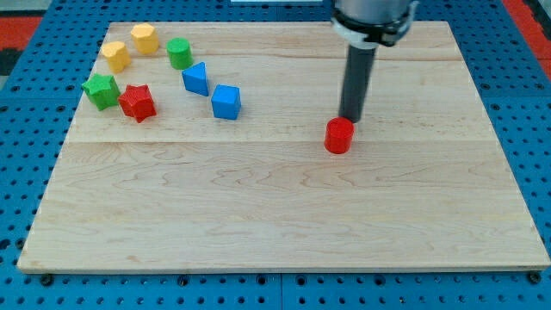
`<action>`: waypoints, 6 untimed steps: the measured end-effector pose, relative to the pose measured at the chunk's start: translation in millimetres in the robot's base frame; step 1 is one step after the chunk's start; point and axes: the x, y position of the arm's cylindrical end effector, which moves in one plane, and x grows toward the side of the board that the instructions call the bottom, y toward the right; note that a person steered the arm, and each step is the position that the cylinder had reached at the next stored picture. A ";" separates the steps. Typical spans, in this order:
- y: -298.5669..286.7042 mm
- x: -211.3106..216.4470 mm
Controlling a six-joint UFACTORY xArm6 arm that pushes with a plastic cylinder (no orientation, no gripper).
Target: Drag the red circle into the bottom side of the blue cube
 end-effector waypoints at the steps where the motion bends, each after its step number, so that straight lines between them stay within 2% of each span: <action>1: 18.2 37.2; 2: -22.3 41.8; 4: -144.2 41.8; 5: -173.6 43.2; 6: -119.0 40.8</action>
